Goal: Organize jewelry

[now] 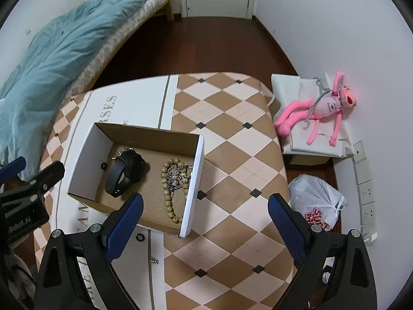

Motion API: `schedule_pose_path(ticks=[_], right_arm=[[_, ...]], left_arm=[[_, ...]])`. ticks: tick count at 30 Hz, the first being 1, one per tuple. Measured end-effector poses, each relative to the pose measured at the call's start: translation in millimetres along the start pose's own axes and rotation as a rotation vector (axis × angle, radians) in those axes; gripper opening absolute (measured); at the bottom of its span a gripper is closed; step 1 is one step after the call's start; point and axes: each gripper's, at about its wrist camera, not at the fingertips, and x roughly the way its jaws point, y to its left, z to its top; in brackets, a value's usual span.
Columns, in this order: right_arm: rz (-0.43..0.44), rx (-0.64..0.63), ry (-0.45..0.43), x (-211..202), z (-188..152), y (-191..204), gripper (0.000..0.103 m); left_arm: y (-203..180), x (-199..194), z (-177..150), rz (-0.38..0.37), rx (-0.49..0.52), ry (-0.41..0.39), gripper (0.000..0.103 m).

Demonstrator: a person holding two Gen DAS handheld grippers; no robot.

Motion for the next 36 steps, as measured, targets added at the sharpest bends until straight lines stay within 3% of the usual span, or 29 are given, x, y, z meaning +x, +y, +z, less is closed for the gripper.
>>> schedule_pose_path(ticks=[8,13,17,21,22,24,29,36], right_arm=[[0.032,0.010,-0.092,-49,-12,-1,0.098],[0.057,0.016,-0.108,-62,-35,-2,0.098],[0.072,0.017,-0.066,-39,-69,3,0.098],[0.110,0.026,-0.003,-1,-99,14,0.097],[0.122,0.029,0.014,10,-107,18,0.095],[0.128,0.029,0.037,25,-117,26,0.080],[0.132,0.018,0.036,48,-132,48,0.076],[0.104,-0.020,0.003,58,-137,67,0.051]], left_arm=[[2,-48,-5,-0.036,-0.016,-0.072,0.102],[7,-62,-27,0.015,-0.018,-0.108,0.102],[10,-38,-63,0.087,-0.003,-0.065,0.102],[21,0,-99,0.066,-0.015,0.034,0.102],[22,7,-104,0.059,-0.019,0.050,0.102],[25,21,-115,0.066,-0.016,0.075,0.102],[31,39,-129,0.087,-0.004,0.100,0.102],[41,45,-137,0.103,-0.013,0.112,0.102]])
